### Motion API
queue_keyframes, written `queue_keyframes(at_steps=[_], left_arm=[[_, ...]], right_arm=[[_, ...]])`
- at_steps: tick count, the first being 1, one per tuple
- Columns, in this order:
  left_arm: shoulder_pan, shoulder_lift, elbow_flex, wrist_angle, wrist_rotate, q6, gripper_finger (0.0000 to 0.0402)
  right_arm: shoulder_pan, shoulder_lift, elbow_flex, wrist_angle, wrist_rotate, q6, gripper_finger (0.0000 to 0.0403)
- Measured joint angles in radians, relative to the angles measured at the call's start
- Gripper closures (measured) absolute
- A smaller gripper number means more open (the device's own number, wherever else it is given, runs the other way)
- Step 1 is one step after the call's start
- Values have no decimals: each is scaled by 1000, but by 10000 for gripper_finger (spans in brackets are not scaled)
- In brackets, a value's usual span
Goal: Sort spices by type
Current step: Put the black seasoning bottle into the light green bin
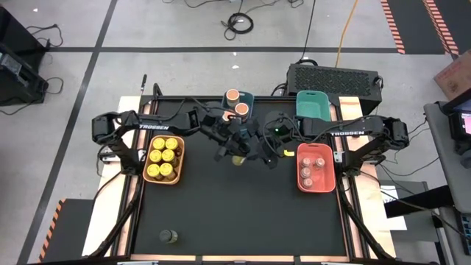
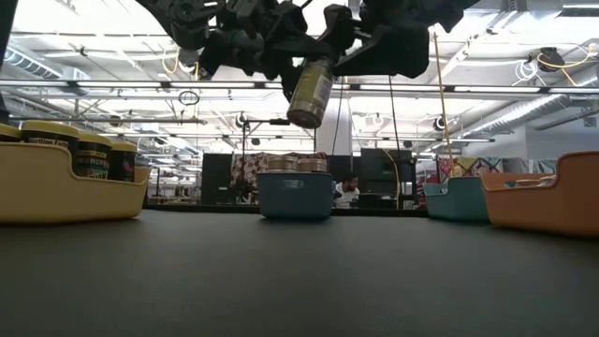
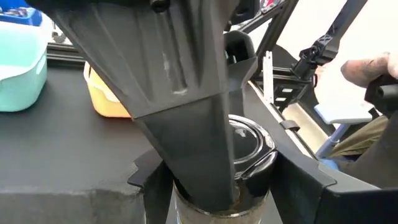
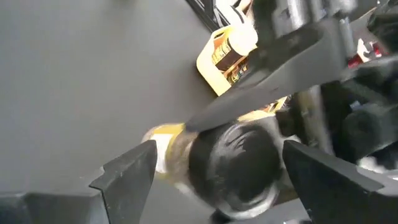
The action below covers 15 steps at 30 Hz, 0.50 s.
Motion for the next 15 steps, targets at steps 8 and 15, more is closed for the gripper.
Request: queue_keyframes(at_steps=[8,15], left_arm=[[-6,40,18,-8,0,0,183],[-4,63,40,-26,25,-16,183]], right_arm=[[0,14,0,31,-2,-10,62],[0,43,0,0,4,13,76]])
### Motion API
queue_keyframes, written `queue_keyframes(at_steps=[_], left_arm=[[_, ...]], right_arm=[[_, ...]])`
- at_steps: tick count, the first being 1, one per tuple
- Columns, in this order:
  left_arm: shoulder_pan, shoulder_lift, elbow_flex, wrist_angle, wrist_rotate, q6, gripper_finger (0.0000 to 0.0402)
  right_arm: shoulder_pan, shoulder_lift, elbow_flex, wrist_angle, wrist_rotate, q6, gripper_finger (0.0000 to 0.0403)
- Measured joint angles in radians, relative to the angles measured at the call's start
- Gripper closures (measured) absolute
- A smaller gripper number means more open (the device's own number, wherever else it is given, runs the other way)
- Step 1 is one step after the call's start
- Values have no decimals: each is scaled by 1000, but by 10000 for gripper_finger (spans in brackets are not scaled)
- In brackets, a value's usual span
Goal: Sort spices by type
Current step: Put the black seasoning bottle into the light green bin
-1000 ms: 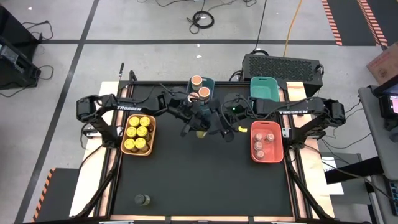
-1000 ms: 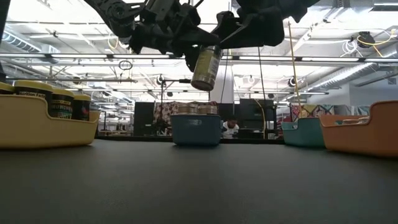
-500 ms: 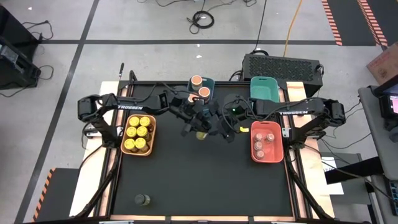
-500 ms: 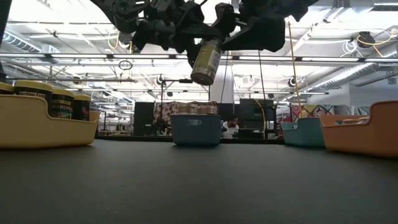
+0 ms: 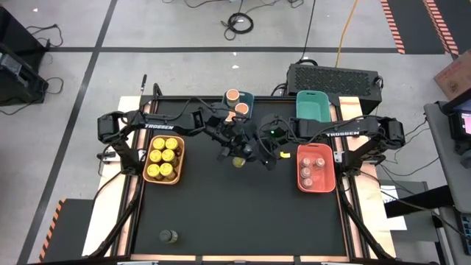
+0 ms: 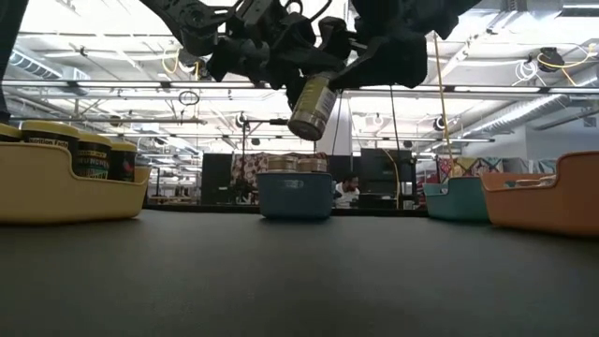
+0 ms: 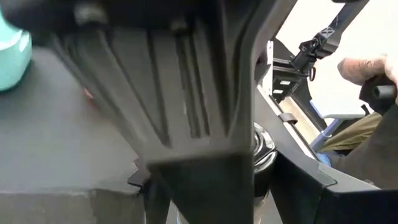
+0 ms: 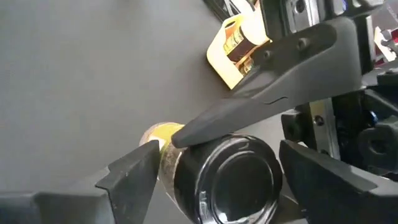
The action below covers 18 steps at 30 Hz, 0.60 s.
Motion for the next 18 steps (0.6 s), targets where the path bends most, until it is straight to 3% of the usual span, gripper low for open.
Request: queue_keyframes(at_steps=[13,18], left_arm=[[9,-1,0,-9,28,17,182],[9,-1,0,-10,29,43,162]], right_arm=[[0,-6,0,1,2,-4,176],[0,-7,0,-1,8,-3,186]])
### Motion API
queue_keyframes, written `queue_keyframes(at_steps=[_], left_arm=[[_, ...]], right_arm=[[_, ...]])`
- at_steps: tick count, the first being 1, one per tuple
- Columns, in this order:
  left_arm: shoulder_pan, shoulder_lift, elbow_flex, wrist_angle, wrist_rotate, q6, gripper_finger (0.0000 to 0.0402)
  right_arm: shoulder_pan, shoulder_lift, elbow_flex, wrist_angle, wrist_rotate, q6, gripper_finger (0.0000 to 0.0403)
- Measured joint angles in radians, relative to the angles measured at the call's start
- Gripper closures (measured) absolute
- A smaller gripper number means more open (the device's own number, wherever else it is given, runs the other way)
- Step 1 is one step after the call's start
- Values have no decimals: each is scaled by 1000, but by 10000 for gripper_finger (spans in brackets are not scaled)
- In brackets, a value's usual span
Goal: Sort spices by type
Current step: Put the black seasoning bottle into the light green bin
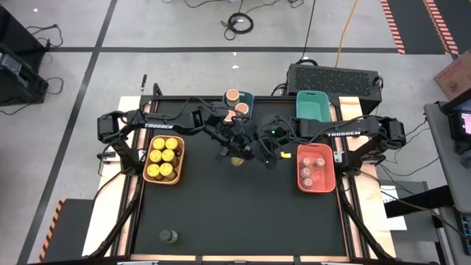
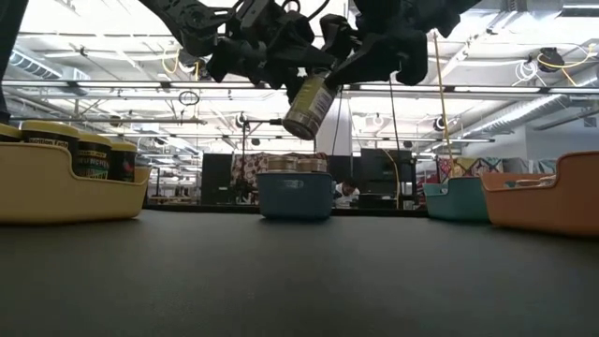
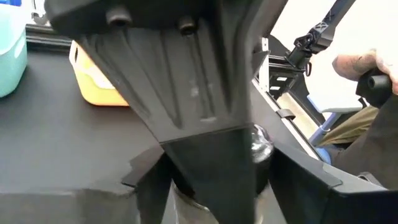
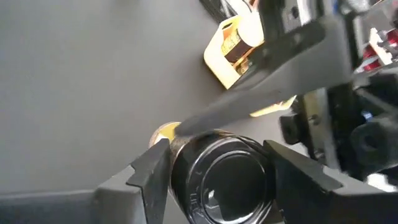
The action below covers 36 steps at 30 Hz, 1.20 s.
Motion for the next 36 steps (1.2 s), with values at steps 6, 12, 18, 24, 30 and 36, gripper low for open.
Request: queue_keyframes(at_steps=[6,12,18,24,30,36], left_arm=[[43,-8,0,3,66,26,103],[128,-35,0,-33,109,21,85],[236,-122,0,-74,75,38,84],[307,-227,-8,-172,-1,113,84],[342,-389,-71,-328,-144,185,84],[346,-537,-171,-328,-241,187,84]], right_arm=[[0,-6,0,-20,5,38,185],[-2,-36,0,-55,92,75,186],[-26,-86,0,-104,130,159,186],[-101,-135,0,-216,164,288,187],[-207,-145,0,-325,369,375,184],[-349,-149,0,-400,364,462,183]])
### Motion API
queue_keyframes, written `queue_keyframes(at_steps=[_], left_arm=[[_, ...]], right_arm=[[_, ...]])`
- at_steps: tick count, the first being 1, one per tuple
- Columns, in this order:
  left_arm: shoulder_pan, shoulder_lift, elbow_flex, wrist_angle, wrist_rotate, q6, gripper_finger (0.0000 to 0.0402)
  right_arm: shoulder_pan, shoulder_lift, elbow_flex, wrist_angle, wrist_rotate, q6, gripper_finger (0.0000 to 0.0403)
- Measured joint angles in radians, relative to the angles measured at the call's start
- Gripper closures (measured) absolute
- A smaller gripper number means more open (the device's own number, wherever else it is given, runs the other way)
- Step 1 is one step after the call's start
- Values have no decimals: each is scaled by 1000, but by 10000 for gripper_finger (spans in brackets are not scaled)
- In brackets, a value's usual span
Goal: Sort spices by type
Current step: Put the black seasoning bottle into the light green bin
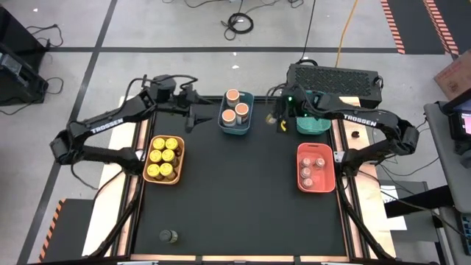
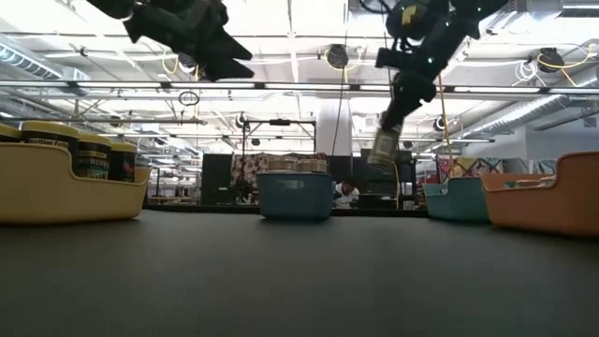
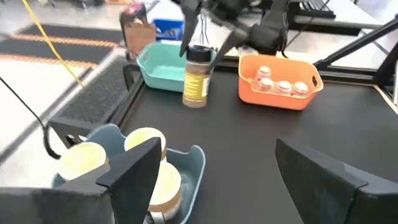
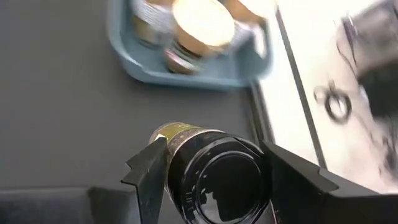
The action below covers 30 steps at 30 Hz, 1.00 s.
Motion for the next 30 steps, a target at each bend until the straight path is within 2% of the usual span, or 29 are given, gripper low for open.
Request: queue_keyframes(at_steps=[2,7,9,15,21,28,30], left_arm=[[0,-32,-21,4,-2,0,84],[-1,-52,-57,30,-4,-1,84],[-1,-53,-66,35,-4,0,84],[-1,-52,-80,50,-4,-1,84],[-2,-52,-80,50,-4,-3,84],[-2,-52,-80,47,-3,-6,84],[-3,-52,-80,47,-2,-13,84]], right_arm=[[-44,-3,0,-15,16,21,182],[-138,-4,0,-110,201,84,182],[-171,-4,0,-156,226,115,182],[-260,-4,0,-224,229,205,182],[-376,-1,0,-216,251,249,182],[-492,67,-8,-164,127,302,182],[-512,105,-9,-154,128,301,182]])
